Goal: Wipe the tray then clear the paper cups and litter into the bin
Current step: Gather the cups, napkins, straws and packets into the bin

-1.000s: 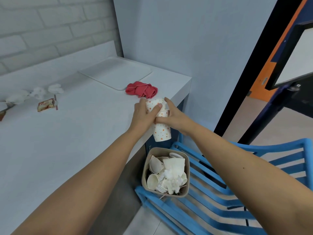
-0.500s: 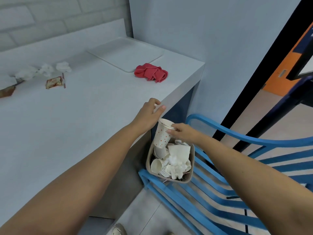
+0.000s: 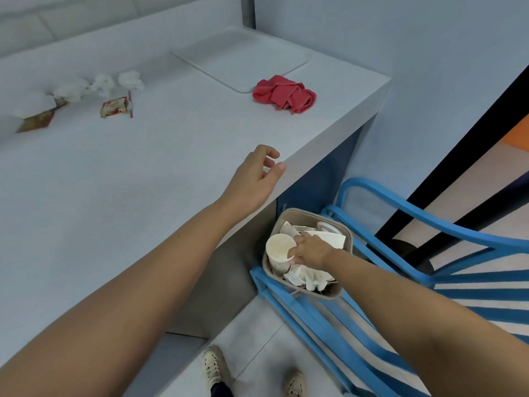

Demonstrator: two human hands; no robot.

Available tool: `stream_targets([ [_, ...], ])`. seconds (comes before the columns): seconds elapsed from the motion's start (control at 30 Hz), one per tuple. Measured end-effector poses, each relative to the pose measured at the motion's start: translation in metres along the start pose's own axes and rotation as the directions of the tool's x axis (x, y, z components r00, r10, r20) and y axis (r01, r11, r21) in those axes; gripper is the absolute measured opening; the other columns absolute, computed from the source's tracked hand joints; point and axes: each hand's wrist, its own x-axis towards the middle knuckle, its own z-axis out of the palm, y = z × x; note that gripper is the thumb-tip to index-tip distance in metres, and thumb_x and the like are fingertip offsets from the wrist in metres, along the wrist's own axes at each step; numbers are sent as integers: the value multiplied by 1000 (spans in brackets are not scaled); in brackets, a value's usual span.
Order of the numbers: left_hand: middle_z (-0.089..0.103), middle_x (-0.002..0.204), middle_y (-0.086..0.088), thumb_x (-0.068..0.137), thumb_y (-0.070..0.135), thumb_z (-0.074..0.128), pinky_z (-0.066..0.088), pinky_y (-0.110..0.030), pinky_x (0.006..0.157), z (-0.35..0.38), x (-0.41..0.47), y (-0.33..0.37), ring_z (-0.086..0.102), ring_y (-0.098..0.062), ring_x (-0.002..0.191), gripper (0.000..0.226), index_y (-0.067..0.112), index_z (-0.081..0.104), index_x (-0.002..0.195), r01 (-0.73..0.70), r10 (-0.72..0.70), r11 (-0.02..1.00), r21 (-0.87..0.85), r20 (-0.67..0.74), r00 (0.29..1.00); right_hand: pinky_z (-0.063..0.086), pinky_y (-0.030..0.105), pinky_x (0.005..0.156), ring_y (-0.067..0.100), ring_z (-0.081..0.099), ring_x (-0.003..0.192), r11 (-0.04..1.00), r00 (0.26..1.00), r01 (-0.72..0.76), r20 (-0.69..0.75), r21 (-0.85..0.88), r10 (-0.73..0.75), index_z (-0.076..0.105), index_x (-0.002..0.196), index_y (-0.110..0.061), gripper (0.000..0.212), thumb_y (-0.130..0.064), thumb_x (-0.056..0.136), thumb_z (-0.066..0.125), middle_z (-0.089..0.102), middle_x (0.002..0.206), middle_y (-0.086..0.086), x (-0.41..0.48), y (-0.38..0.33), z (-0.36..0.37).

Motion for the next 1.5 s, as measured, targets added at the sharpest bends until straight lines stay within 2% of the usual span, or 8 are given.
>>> stream_targets([
  [0.3,50,122,-2,98,31,42,45,-21,77,-5,3,-4,53,-11,93,29,17,43,123,9,-9,1000,12,-32,999,25,45,110,35,21,137,903,999,-24,25,-428,39,54,128,-14,35,-30,97,45,24,149,19,12,-11,-8],
  [0.43,49,120,0,98,31,42,43,-17,72,-4,5,-4,52,-7,87,28,18,43,123,5,-4,1000,25,-29,1000,20,47,111,29,25,135,933,996,-22,70,-360,50,55,129,-10,67,-62,93,30,32,146,9,17,-12,1],
  [0.7,49,117,2,97,31,42,44,-17,70,-7,10,-3,53,-8,85,27,19,43,121,-30,31,999,25,-41,999,24,47,108,31,25,133,953,999,10,49,-304,5,42,138,-30,40,-41,101,29,34,144,9,18,-10,0],
  [0.93,50,114,4,98,29,42,41,-16,65,-12,20,4,52,-7,80,25,17,46,119,-64,64,998,-3,-49,997,35,30,101,24,43,127,994,985,-22,166,-103,39,50,135,-17,39,-29,100,37,47,137,5,-7,-20,-80],
  [1.07,52,112,3,98,28,42,38,-13,65,-20,27,5,53,-10,82,23,14,50,115,-68,68,998,12,-61,996,45,30,81,21,57,91,994,975,-107,196,-6,106,63,112,-11,32,-34,94,47,61,103,3,-14,-24,-121],
  [1.2,58,98,1,97,24,43,39,-15,67,-34,35,-1,52,-12,80,23,7,57,102,-50,52,998,23,-89,995,38,22,59,14,44,57,989,966,-141,224,35,130,60,67,-12,36,-31,95,49,53,62,1,-25,-35,-171],
  [1.33,60,84,2,96,22,44,38,-13,59,-57,44,-11,51,-3,68,25,4,62,95,-11,16,1000,29,-157,988,33,22,57,13,41,54,991,974,-130,184,-26,133,65,71,-11,39,-35,96,46,52,57,0,-29,-60,-223],
  [1.5,60,86,0,96,22,45,39,-16,63,-96,51,-31,54,-16,78,26,4,63,93,41,-28,998,56,-220,975,32,23,54,15,38,50,993,994,-110,-2,-47,110,55,56,-14,44,-33,94,47,44,54,0,-12,-94,-269],
])
